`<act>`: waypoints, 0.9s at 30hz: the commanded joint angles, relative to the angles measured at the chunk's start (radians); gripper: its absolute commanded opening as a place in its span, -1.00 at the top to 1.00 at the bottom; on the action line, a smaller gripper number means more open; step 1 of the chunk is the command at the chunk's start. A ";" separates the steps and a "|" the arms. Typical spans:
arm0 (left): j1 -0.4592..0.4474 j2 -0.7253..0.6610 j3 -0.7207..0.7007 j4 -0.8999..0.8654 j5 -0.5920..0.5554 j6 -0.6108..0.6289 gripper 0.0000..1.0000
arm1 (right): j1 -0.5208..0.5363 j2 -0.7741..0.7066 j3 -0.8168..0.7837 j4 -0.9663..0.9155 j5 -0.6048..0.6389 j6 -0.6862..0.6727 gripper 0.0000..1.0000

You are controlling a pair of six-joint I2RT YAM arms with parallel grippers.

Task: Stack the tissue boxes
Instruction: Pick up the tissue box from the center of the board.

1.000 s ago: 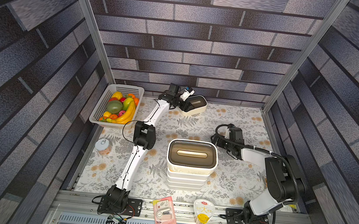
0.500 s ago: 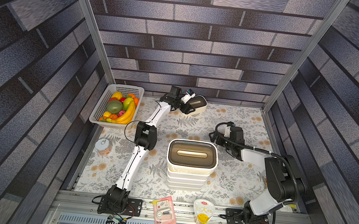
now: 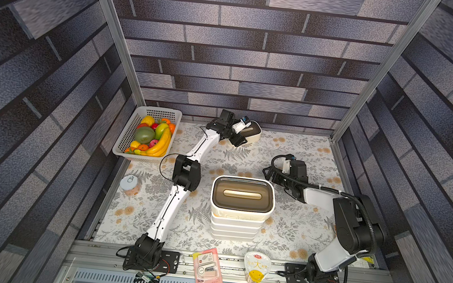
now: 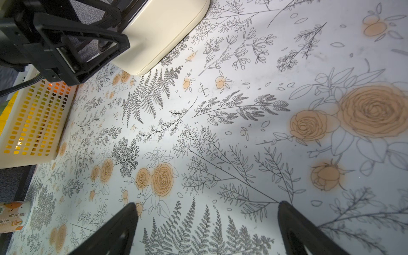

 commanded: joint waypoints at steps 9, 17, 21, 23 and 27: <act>0.009 -0.008 -0.005 -0.250 -0.003 0.051 -0.52 | 0.007 0.037 0.031 -0.017 -0.040 0.001 -1.00; 0.023 -0.052 -0.030 -0.325 -0.087 0.020 -0.43 | 0.007 0.034 0.028 -0.015 -0.043 0.004 -1.00; 0.050 -0.075 -0.051 -0.384 -0.069 0.043 -0.37 | 0.007 0.024 0.029 -0.025 -0.036 -0.003 -1.00; 0.055 -0.087 -0.058 -0.410 -0.069 0.056 -0.36 | 0.007 0.024 0.029 -0.026 -0.035 -0.005 -1.00; 0.061 -0.112 -0.083 -0.454 -0.046 0.088 -0.35 | 0.007 0.027 0.032 -0.027 -0.043 -0.002 -1.00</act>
